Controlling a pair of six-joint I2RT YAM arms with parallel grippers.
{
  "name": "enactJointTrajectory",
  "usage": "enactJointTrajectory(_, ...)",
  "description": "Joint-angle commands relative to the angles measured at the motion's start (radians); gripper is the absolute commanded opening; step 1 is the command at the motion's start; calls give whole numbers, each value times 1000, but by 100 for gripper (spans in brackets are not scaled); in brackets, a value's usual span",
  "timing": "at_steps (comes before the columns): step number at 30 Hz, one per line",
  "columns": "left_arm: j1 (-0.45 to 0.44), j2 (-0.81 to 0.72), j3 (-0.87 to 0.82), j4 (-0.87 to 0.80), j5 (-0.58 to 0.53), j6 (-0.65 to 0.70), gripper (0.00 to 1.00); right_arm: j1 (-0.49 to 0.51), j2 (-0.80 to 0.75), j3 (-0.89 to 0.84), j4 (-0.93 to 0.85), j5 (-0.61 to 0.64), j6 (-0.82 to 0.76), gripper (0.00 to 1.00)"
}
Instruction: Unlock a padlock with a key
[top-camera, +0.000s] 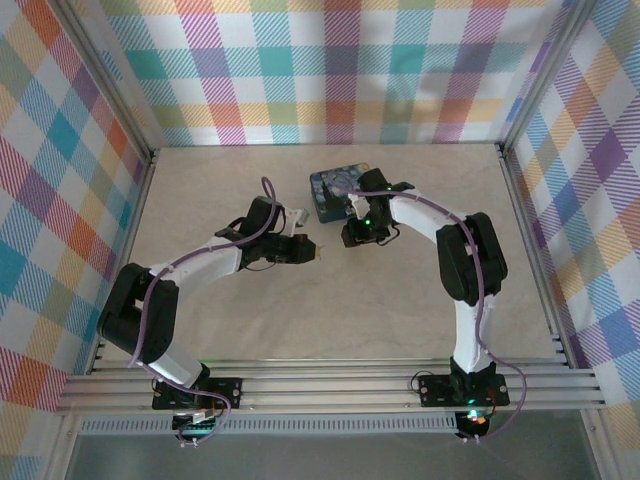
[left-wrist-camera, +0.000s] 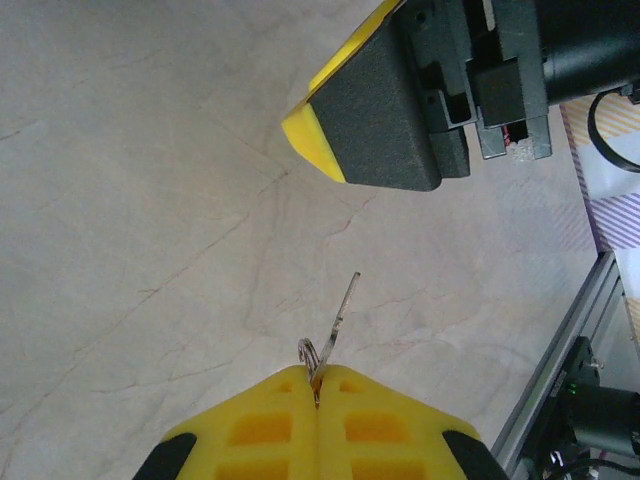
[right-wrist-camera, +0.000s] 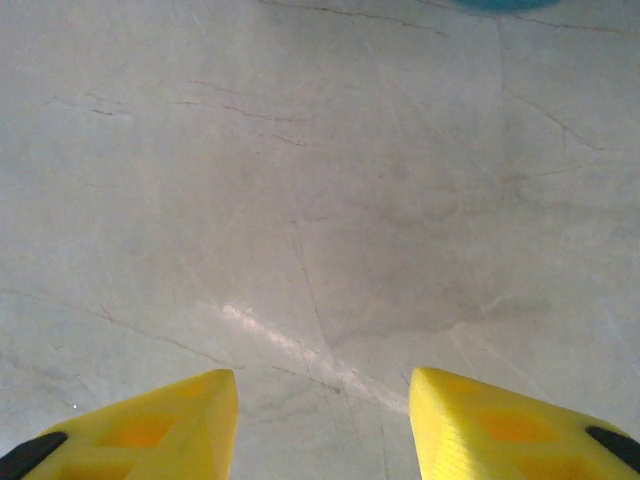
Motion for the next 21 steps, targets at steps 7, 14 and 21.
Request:
enactJointTrajectory(7, 1, -43, 36, -7, -28, -23, 0, 5, -128, 72, 12, -37, 6, 53)
enactJointTrajectory(14, 1, -97, 8, 1, -77, -31, 0, 5, -81, 186, -16, -53, 39, 54)
enactJointTrajectory(21, 2, -153, -65, 28, -108, -24, 0, 6, -46, 239, -20, 49, 101, 58)
